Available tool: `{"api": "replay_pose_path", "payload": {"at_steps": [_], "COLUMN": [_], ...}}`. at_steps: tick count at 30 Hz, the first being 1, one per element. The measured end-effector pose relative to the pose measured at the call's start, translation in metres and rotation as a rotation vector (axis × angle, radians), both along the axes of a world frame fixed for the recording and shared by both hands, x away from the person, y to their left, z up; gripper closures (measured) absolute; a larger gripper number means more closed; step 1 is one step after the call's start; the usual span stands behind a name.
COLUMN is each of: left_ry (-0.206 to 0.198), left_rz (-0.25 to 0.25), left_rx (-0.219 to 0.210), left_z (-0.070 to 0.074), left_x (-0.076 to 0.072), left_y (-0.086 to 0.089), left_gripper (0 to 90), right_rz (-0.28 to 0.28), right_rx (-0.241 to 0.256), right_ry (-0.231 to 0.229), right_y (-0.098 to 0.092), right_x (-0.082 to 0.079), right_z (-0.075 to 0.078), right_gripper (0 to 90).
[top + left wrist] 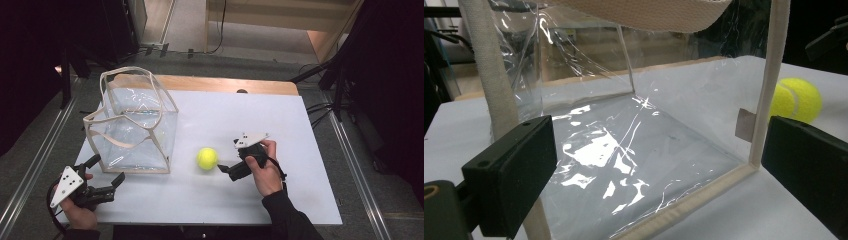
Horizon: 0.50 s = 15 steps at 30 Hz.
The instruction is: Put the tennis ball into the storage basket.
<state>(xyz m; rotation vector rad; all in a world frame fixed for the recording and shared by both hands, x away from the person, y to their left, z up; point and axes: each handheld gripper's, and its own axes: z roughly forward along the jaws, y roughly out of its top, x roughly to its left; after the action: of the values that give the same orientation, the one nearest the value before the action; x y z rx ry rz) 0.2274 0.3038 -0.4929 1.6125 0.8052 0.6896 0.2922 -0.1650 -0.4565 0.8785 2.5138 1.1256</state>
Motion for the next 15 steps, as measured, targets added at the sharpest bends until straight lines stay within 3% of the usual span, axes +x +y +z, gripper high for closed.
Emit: {"api": "replay_pose_path", "payload": {"at_steps": [15], "left_ry": [-0.001], "left_rz": [-0.003], "left_rx": [-0.002], "left_z": [0.000], "left_x": [0.000], "left_y": [0.000], "left_gripper": [1.3], "right_rz": [0.059], "right_rx": [-0.100], "right_ry": [0.081], "right_y": [0.026], "right_x": [0.018], "right_z": [0.001], "right_gripper": [0.0]}}
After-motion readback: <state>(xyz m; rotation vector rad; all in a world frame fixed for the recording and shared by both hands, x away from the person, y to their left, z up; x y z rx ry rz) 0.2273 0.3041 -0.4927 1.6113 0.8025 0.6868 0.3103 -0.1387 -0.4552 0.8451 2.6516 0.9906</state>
